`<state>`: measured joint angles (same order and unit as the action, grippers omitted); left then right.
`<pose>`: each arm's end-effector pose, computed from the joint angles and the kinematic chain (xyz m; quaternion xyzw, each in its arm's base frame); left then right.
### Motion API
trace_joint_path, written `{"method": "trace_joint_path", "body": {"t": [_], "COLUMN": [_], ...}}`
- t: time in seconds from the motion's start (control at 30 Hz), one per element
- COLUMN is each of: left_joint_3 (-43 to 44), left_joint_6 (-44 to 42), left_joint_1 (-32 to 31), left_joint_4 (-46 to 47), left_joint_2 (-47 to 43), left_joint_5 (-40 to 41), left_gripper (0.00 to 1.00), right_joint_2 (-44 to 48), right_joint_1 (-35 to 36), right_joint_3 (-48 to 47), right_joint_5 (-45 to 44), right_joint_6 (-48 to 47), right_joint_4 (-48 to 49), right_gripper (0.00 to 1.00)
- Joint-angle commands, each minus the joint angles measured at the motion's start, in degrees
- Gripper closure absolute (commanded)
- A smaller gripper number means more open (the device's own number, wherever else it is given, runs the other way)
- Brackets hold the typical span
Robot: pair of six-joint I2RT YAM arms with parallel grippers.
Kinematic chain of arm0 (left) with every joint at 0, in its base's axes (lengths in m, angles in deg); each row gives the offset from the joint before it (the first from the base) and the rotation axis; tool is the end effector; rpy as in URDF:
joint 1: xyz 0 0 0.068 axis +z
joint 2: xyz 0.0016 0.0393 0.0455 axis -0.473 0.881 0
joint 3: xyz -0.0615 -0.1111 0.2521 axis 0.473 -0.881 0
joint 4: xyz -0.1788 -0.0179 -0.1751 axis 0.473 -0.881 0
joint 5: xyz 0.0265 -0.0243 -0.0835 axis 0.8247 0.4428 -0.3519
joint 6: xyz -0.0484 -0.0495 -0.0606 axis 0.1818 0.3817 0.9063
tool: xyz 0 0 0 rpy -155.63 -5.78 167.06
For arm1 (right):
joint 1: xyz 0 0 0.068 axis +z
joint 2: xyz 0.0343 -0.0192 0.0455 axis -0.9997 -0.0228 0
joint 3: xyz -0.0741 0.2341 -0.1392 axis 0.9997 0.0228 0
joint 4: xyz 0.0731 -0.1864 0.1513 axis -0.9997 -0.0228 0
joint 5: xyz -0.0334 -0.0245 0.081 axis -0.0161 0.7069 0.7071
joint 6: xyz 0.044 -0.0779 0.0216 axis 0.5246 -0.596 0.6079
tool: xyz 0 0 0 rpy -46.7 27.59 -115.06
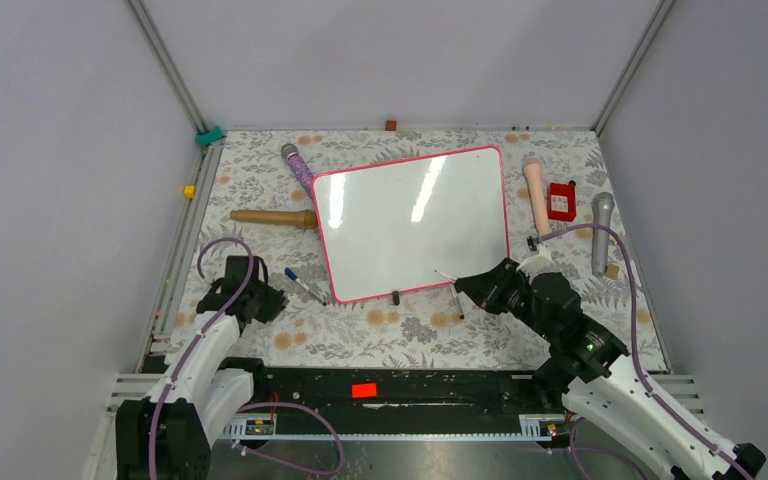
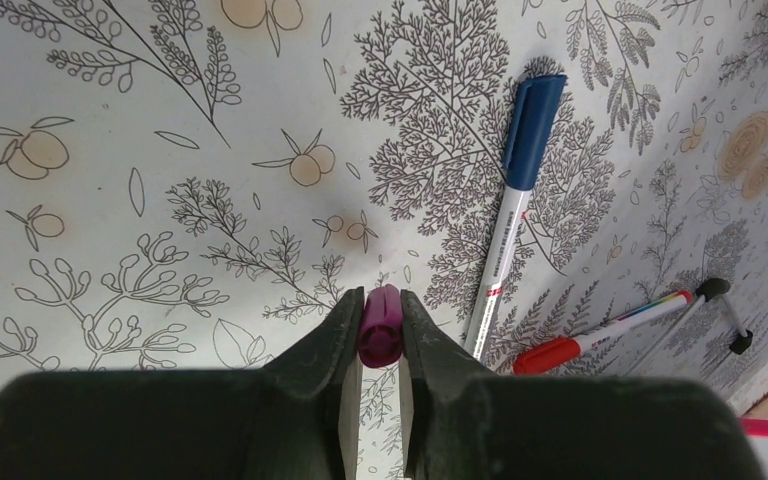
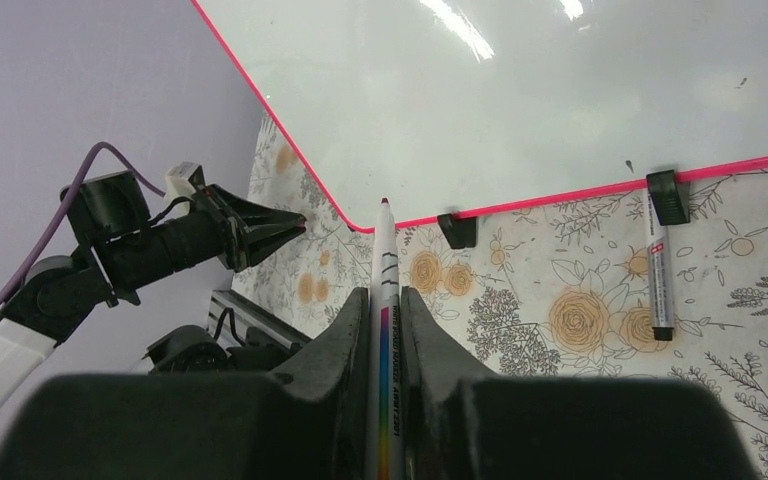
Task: Write a sentence on the whiteboard
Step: Place the pen cap at the center of the board.
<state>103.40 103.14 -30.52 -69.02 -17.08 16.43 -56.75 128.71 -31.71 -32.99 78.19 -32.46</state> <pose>0.1593 -0.0037 0.1345 -0.4733 0.8397 -0.1248 0.2354 0.1259 0.1014 0.2579 0.0865 0.7750 0.4354 0.4498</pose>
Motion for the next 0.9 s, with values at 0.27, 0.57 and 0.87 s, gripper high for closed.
{"method": "trace_joint_path", "body": {"t": [0.27,0.57,0.87], "left_joint_3": [6.5,17.4,22.5], "left_joint_6": [-1.2,-6.9,-16.0], "left_joint_1": [0.3,0.3,0.3], "left_joint_4": [-3.8,-10.2,-7.0], "left_joint_2": [-1.8,-2.5,-1.6], "left_joint_5": [-3.2,-3.4,-8.9], "left_gripper": [0.32,0.29,0.28], "right_joint_2": [-5.4,-21.2,-13.0], "right_joint_1": [-0.2,-0.2,-0.3], "right_joint_3": [-10.0,-26.7,-20.8], "right_joint_5": [-17.7,-19.5,-21.5], "right_joint_6": [7.3,5.2,-4.2], "right_joint_4": [-19.4,-36.1,-26.1], "right_gripper": [1.0,1.0,1.0]}}
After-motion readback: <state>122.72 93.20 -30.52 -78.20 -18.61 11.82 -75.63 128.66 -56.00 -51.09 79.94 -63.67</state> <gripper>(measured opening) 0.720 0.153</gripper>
